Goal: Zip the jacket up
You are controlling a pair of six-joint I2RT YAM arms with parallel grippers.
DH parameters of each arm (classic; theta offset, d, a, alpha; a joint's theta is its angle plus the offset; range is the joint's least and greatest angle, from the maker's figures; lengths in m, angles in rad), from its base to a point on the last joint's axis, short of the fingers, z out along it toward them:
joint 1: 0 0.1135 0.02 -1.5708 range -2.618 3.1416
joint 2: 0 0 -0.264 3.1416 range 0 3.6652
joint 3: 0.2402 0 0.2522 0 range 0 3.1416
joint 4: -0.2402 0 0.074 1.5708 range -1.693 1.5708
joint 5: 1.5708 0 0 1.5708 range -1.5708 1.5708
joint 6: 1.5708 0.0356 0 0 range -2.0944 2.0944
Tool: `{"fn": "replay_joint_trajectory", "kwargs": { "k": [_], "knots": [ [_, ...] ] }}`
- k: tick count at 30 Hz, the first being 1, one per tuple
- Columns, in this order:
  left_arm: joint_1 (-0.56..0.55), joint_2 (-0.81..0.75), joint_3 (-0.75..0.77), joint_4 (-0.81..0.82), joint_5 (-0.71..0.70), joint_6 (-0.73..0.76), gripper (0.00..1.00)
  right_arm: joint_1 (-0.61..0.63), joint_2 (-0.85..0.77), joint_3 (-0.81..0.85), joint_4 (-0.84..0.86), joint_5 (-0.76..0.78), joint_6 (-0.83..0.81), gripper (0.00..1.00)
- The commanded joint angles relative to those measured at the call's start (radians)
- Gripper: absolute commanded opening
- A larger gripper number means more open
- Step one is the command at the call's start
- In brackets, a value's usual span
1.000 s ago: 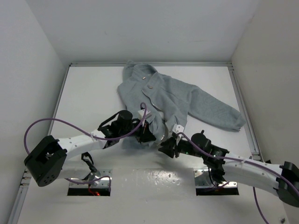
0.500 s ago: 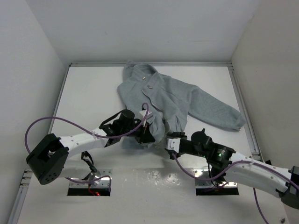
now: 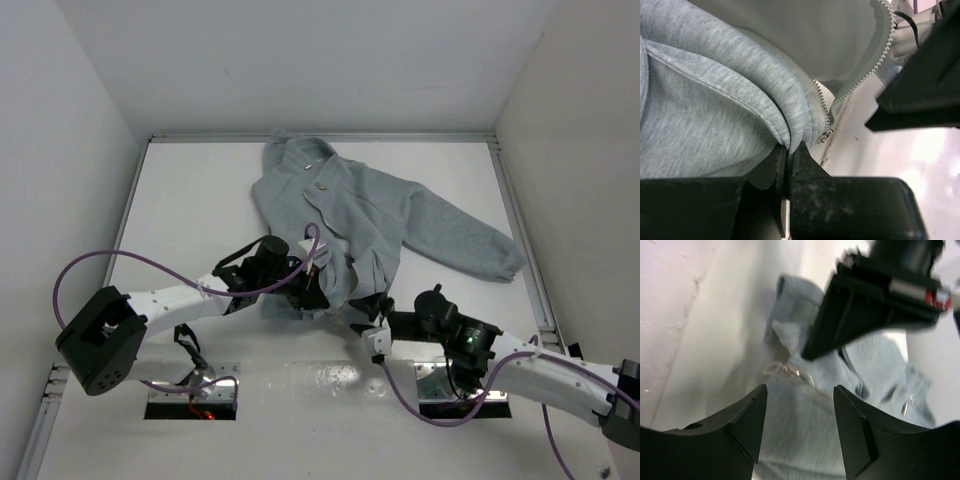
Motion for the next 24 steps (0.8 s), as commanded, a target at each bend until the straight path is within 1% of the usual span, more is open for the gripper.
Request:
{"fn": "replay_joint_trajectory", "kwargs": {
  "k": [1,2,3,4,5,6,8,9,10,11,12,13,14,18,19,20,22,23,24],
  "knots": [
    [0.015,0.002,0.038,-0.002,0.029,-0.012,0.00,0.028,0.023,-0.017,0.139,-0.156,-0.151,0.56],
    [0.015,0.002,0.038,-0.002,0.029,-0.023,0.00,0.040,0.068,-0.036,0.159,-0.163,-0.180,0.59],
    [0.015,0.002,0.038,-0.002,0.029,-0.023,0.00,0.088,0.086,-0.058,0.184,-0.137,-0.208,0.60],
    [0.015,0.002,0.038,-0.002,0.029,-0.023,0.00,0.108,0.125,-0.084,0.284,-0.123,-0.288,0.60],
    [0.015,0.002,0.038,-0.002,0.029,-0.032,0.00,0.125,0.145,-0.096,0.317,-0.089,-0.315,0.62],
    [0.015,0.002,0.038,-0.002,0.039,-0.032,0.00,0.155,0.202,-0.107,0.343,-0.063,-0.361,0.63],
    [0.015,0.002,0.038,-0.002,0.039,-0.032,0.00,0.191,0.236,-0.138,0.417,-0.043,-0.454,0.63],
    [0.015,0.002,0.038,-0.002,0.039,-0.032,0.00,0.209,0.289,-0.176,0.436,-0.022,-0.479,0.63],
    [0.015,0.002,0.038,-0.002,0.039,-0.032,0.00,0.223,0.306,-0.190,0.531,-0.017,-0.522,0.63],
    [0.015,0.002,0.047,-0.002,0.039,-0.032,0.00,0.229,0.331,-0.199,0.532,-0.009,-0.551,0.63],
    [0.015,0.002,0.047,-0.002,0.039,-0.032,0.00,0.240,0.407,-0.208,0.636,0.019,-0.565,0.63],
    [0.015,0.002,0.047,-0.002,0.039,-0.044,0.00,0.249,0.435,-0.208,0.667,0.039,-0.574,0.63],
    [0.015,0.002,0.047,-0.002,0.039,-0.045,0.00,0.264,0.489,-0.207,0.758,0.081,-0.605,0.63],
    [0.015,0.002,0.047,-0.002,0.039,-0.045,0.00,0.266,0.540,-0.181,0.779,0.109,-0.647,0.63],
    [0.015,0.002,0.047,-0.002,0.039,-0.045,0.00,0.263,0.587,-0.182,0.795,0.113,-0.680,0.61],
    [0.015,0.002,0.047,0.007,0.039,-0.045,0.00,0.264,0.609,-0.185,0.852,0.124,-0.712,0.61],
    [0.015,0.002,0.047,0.007,0.039,-0.045,0.00,0.260,0.652,-0.190,0.894,0.153,-0.761,0.60],
    [0.015,0.002,0.047,0.007,0.039,-0.055,0.00,0.261,0.708,-0.193,0.958,0.158,-0.774,0.58],
    [0.015,0.002,0.047,0.007,0.039,-0.055,0.00,0.257,0.727,-0.190,0.968,0.175,-0.804,0.57]
  ]
}}
